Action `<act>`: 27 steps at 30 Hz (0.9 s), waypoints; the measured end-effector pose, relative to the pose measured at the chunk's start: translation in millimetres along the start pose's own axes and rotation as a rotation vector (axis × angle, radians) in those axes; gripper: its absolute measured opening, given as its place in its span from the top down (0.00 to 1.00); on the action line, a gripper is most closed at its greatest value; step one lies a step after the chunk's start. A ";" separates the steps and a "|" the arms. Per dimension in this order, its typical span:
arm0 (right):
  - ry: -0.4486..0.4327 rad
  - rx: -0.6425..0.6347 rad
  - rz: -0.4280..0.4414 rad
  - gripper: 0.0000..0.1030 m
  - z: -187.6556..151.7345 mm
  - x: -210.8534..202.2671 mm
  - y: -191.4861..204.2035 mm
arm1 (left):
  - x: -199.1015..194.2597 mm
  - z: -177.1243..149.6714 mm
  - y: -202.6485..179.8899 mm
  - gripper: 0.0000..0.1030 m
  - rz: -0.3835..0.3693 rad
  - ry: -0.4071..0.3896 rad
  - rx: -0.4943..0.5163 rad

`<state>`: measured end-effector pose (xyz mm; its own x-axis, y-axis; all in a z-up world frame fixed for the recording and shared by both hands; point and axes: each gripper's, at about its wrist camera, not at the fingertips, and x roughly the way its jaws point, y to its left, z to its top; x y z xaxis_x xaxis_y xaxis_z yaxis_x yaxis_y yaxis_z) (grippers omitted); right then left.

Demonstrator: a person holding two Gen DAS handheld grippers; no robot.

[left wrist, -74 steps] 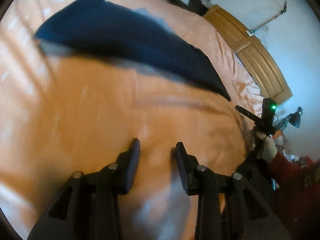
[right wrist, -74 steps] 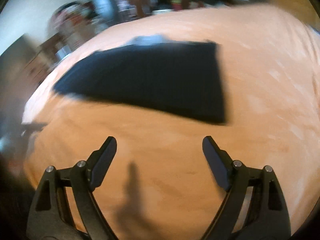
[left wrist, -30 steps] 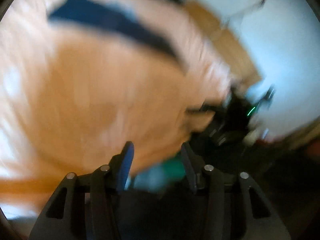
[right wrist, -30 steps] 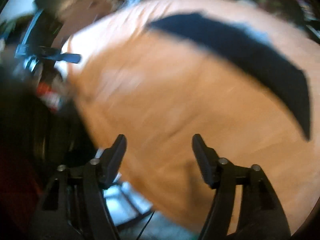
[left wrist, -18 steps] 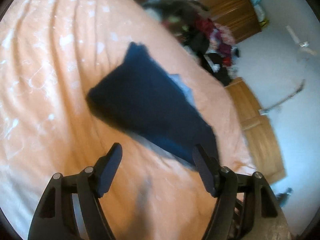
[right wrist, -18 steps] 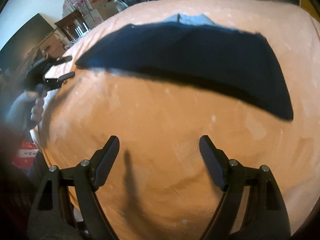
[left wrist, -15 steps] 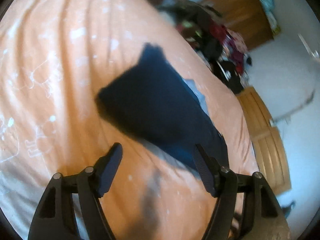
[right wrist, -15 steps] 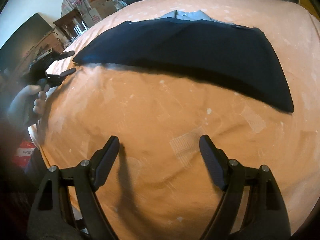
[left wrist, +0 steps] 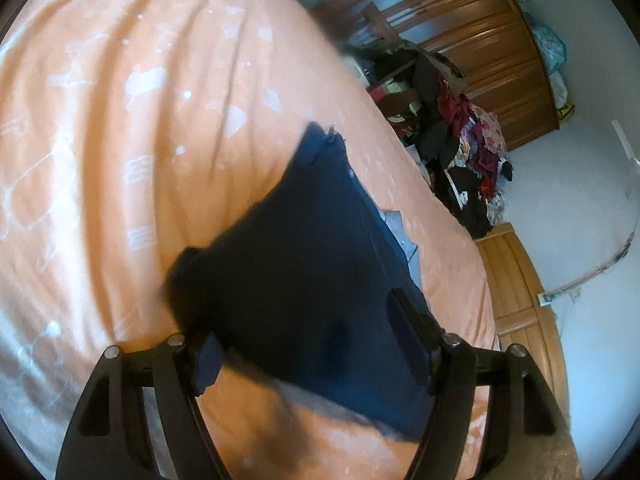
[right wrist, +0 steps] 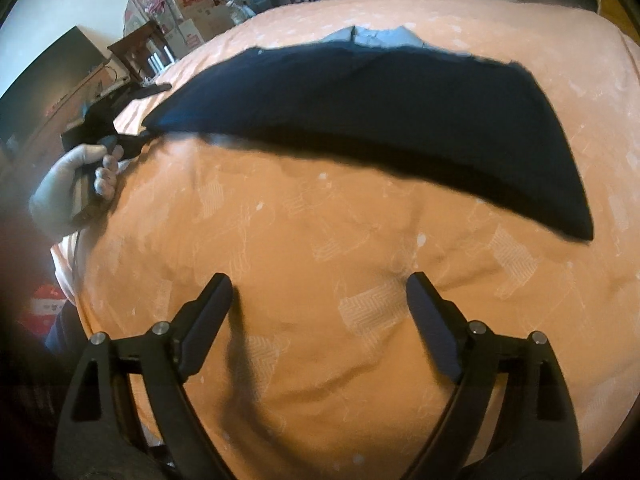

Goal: Fold small clothes

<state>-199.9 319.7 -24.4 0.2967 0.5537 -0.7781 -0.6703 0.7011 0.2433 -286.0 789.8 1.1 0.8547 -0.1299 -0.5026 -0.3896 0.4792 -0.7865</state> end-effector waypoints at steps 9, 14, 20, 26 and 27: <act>0.016 -0.029 -0.054 0.00 0.2 26.8 10.7 | 10.3 2.4 7.1 0.21 -0.006 -0.043 -0.033; -0.005 0.026 -0.059 0.00 -2.9 28.8 7.7 | 23.0 5.2 -3.0 0.19 0.047 -0.016 -0.003; 0.027 0.003 -0.051 0.00 0.8 23.8 8.1 | 31.8 3.6 3.9 0.98 0.036 0.012 -0.029; -0.103 0.032 0.037 0.18 53.3 -28.3 13.4 | 22.9 -8.9 -69.1 0.99 0.159 -0.053 0.317; -0.128 0.024 0.049 0.14 68.8 -33.0 13.9 | 22.6 -13.2 -80.6 0.99 0.169 -0.064 0.372</act>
<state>-172.3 342.1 44.5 0.3491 0.6393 -0.6851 -0.6702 0.6814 0.2943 -239.8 736.8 48.3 0.8134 0.0257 -0.5811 -0.3856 0.7718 -0.5056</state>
